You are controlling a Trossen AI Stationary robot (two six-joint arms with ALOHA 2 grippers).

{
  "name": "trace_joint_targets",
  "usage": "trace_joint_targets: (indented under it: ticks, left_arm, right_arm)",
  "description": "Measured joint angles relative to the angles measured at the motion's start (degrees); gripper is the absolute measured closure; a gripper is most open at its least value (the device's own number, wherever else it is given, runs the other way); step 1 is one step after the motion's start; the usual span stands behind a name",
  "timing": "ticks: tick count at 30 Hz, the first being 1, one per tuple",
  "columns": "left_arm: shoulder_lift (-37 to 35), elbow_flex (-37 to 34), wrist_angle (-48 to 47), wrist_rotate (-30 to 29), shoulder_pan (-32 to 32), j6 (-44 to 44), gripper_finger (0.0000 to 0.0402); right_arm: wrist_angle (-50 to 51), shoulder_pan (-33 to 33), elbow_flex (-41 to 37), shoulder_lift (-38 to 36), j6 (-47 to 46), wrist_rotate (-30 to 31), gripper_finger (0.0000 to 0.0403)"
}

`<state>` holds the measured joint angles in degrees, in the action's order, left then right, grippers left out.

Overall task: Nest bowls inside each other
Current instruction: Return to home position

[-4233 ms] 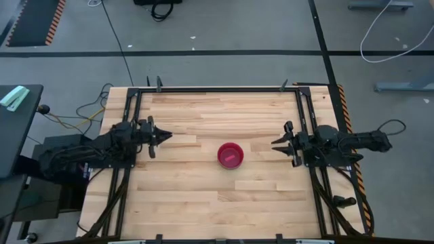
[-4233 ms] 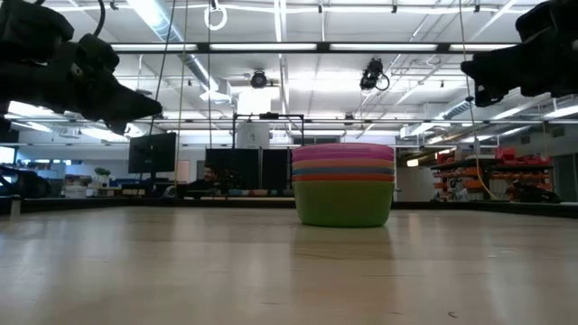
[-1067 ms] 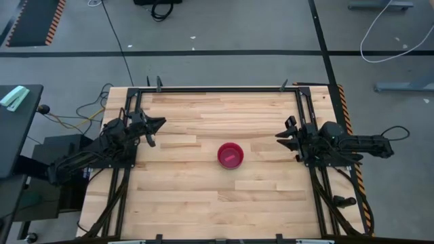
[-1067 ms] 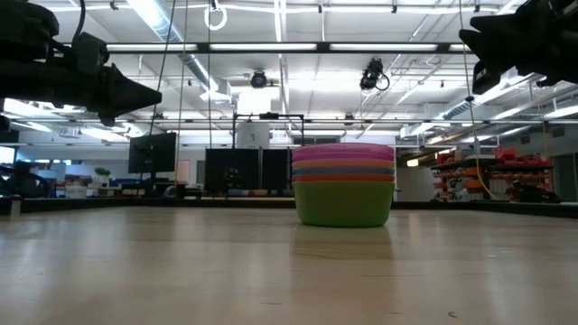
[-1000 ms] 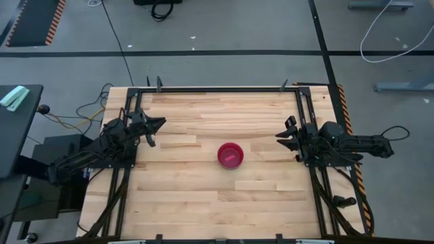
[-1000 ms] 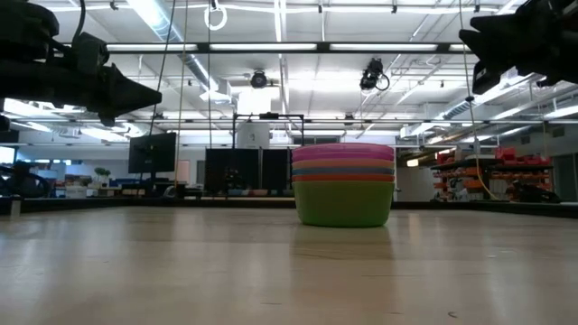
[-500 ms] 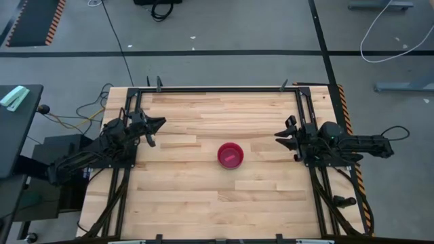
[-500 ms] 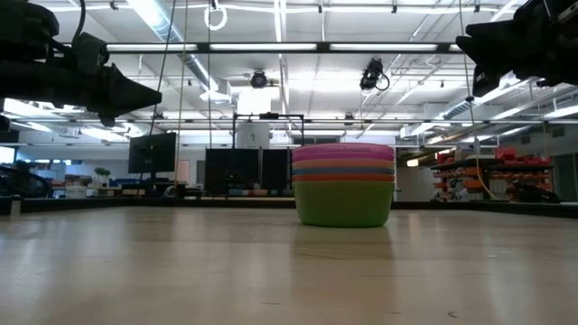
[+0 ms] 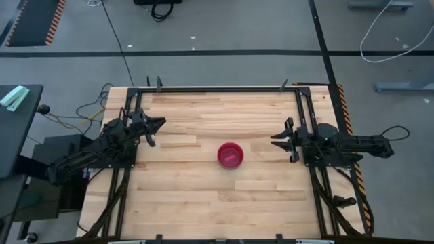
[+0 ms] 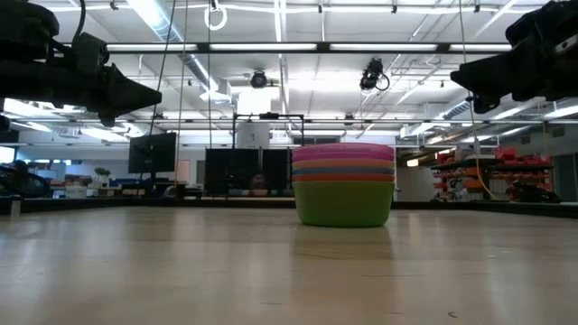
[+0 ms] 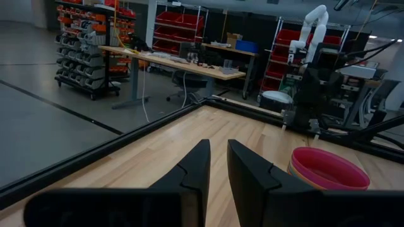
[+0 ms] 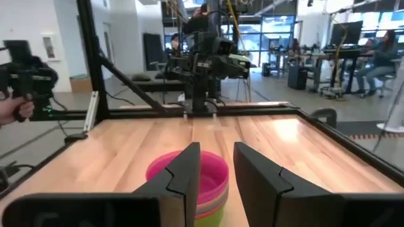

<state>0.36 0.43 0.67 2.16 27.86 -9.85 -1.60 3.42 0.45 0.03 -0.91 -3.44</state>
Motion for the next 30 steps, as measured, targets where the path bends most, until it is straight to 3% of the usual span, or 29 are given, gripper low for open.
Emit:
trace_joint_targets:
  ticks: [30]
  left_arm:
    - [0.0, -0.09, 2.18, 0.21, -0.01, 0.06, 0.0345]
  right_arm:
    - [0.37, 0.0, 0.0, 2.16, -0.8, 3.85, 0.0298]
